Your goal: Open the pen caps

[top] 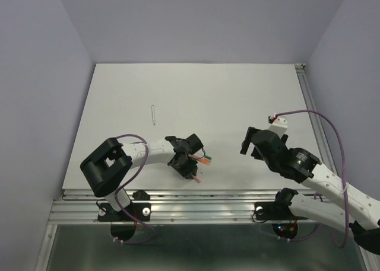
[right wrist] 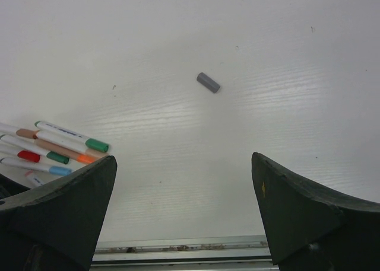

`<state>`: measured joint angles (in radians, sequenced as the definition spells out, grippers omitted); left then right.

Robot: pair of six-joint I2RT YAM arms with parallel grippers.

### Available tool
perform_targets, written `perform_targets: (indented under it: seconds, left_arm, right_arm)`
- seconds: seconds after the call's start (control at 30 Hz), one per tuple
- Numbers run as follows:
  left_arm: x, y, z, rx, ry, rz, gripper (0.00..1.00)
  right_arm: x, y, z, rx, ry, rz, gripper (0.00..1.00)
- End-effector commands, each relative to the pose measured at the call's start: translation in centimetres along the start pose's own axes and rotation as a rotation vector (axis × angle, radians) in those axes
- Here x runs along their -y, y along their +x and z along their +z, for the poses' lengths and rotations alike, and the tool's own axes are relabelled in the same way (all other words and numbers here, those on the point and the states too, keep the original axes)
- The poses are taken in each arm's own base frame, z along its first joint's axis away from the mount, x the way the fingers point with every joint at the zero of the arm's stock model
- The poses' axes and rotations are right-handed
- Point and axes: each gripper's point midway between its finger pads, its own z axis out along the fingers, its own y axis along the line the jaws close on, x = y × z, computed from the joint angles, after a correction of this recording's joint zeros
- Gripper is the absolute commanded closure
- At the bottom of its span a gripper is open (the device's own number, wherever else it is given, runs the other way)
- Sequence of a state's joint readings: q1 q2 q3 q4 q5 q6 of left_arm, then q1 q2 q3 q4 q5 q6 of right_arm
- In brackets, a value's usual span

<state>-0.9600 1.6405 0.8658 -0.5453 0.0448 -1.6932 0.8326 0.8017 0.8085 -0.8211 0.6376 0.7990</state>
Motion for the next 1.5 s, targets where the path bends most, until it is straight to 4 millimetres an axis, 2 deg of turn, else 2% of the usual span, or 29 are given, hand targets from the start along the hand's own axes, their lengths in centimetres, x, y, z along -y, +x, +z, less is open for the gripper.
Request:
perform_targets:
  seconds: [0.0, 0.07, 0.2, 0.27, 0.3, 0.4, 0.47, 0.57, 0.67, 0.7, 0.77, 0.8, 0.87, 0.9, 1.0, 1.13, 1.47]
  left_arm:
    - [-7.5, -3.9, 3.6, 0.186, -0.258, 0.038, 0.99]
    - [-7.2, -3.9, 3.4, 0.187, -0.246, 0.051, 1.0]
    - [-5.6, -3.4, 1.4, 0.224, -0.194, 0.098, 1.0]
    - [-4.0, -3.0, -0.5, 0.267, -0.136, 0.14, 1.0]
    - [-2.7, -2.8, -1.6, 0.294, -0.098, 0.156, 1.0]
    - [-0.8, -1.9, -4.0, 0.322, -0.014, 0.197, 1.0]
    - [1.6, -1.7, -6.7, 0.362, 0.065, 0.213, 1.0]
    - [3.3, -1.5, -9.0, 0.379, 0.14, 0.219, 1.0]
    - [5.7, -1.4, -11.9, 0.398, 0.253, 0.214, 1.0]
    - [6.8, -1.3, -13.6, 0.399, 0.325, 0.215, 1.0]
    - [7.9, -1.2, -15.3, 0.394, 0.404, 0.213, 1.0]
    - [9.0, -0.9, -17.1, 0.38, 0.489, 0.197, 1.0]
    - [9.5, -0.7, -18.3, 0.37, 0.554, 0.206, 1.0]
    - [10.2, -0.1, -19.6, 0.345, 0.619, 0.207, 1.0]
    - [10.7, 0.6, -21.0, 0.3, 0.697, 0.211, 1.0]
    - [10.7, 1.2, -21.7, 0.265, 0.725, 0.22, 1.0]
    - [10.8, 2.2, -21.6, 0.206, 0.763, 0.222, 1.0]
  right_arm:
    - [0.4, -1.3, -0.4, 0.05, 0.014, 0.035, 0.0]
    - [0.4, -1.2, -0.5, 0.049, 0.011, 0.032, 0.0]
    - [-0.4, -1.2, -0.8, 0.032, -0.037, 0.001, 0.0]
    - [-1.5, -1.4, -1.1, 0.032, -0.112, -0.038, 0.0]
    - [-2.8, -0.5, -1.5, -0.007, -0.204, -0.062, 0.0]
    - [-6.0, -0.4, -3.0, -0.002, -0.424, -0.142, 0.0]
    - [-9.2, 0.8, -5.9, -0.057, -0.686, -0.179, 0.0]
    - [-11.2, 1.3, -8.1, -0.065, -0.864, -0.2, 0.0]
    - [-12.1, 2.1, -9.4, -0.09, -0.969, -0.213, 0.0]
    - [-12.1, 2.5, -9.6, -0.099, -0.985, -0.22, 0.0]
    - [-12.2, 2.5, -9.5, -0.097, -0.99, -0.223, 0.0]
    - [-12.5, 2.4, -9.6, -0.093, -1.005, -0.222, 0.0]
    - [-13.2, 2.3, -9.9, -0.089, -1.038, -0.221, 0.0]
    - [-13.7, 2.7, -9.9, -0.116, -1.06, -0.232, 0.0]
    - [-14.9, 2.4, -9.8, -0.117, -1.088, -0.237, 0.0]
    - [-16.1, 0.9, -10.0, -0.056, -1.121, -0.245, 0.01]
    - [-17.0, -0.2, -7.6, -0.008, -1.03, -0.248, 0.15]
